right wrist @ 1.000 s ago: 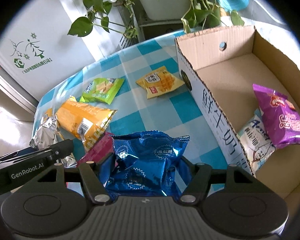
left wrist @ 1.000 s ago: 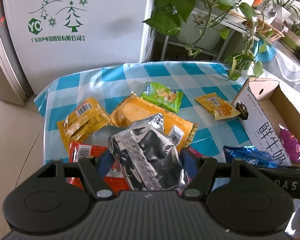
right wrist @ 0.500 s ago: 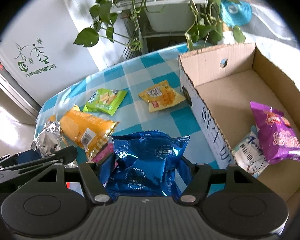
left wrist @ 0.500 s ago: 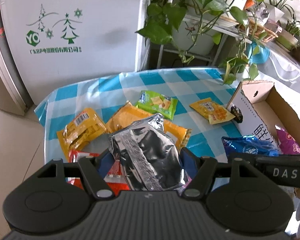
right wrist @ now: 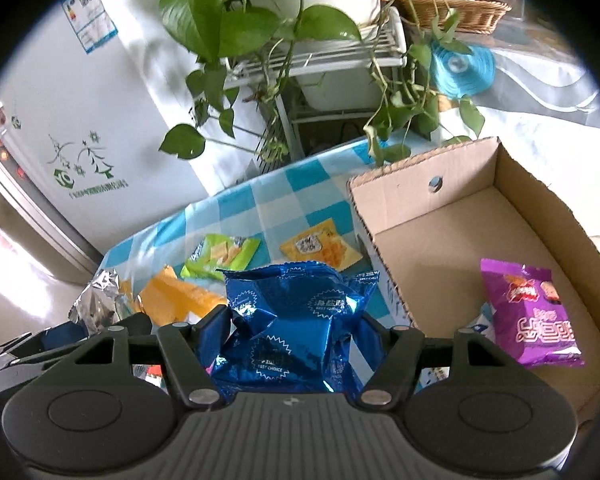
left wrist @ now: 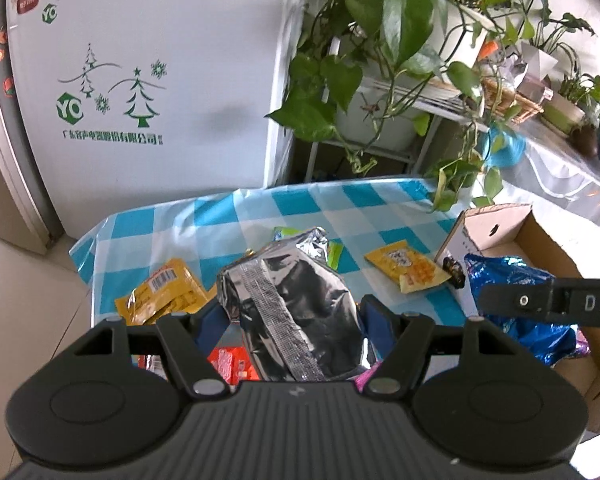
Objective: Organize snacks
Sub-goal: 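Lift the blue foil packet with the right tool toward the box while the left tool holds the silver packet, then open right tool over the box to drop blue foil packet while left tool drops silver packet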
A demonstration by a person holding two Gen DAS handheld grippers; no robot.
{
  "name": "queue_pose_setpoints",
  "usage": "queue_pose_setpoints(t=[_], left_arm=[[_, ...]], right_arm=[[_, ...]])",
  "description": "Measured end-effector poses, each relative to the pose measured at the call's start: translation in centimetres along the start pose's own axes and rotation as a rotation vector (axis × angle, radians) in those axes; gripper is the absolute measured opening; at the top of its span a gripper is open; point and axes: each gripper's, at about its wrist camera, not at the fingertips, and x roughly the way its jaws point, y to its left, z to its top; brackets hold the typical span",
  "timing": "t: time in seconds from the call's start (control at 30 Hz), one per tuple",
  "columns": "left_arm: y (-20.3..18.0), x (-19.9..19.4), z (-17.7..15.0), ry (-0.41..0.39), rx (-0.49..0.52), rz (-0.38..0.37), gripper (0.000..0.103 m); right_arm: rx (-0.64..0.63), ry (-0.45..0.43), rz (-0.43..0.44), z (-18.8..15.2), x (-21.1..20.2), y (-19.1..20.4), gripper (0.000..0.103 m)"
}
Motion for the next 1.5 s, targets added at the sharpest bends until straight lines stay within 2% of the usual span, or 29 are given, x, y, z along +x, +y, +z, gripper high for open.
queue_pose_setpoints(t=[0.03,0.43,0.87,1.1,1.5], left_arm=[[-0.2,-0.1,0.0,-0.004,0.002,-0.003,0.07],[-1.9,-0.1,0.4,-0.03,0.018,-0.036,0.07],[-4.7,0.3,0.1,-0.041,0.072,-0.081,0.07],[-6.5,0.3,0.0,-0.03,0.058,-0.157,0.07],[-13.5,0.6,-0.2,-0.008,0.086,-0.282,0.07]], right_arm=[[0.004,-0.028,-0.005,0.1,-0.1,-0.1,0.073],[0.007,-0.093,-0.018,1.9,-1.8,-1.8,0.073],[0.073,-0.145,-0.049,3.3,-3.6,-7.1,0.073],[0.127,-0.169,-0.068,3.6,-4.6,-9.8,0.073],[0.141,-0.174,-0.043,4.0,-5.6,-12.5,0.073]])
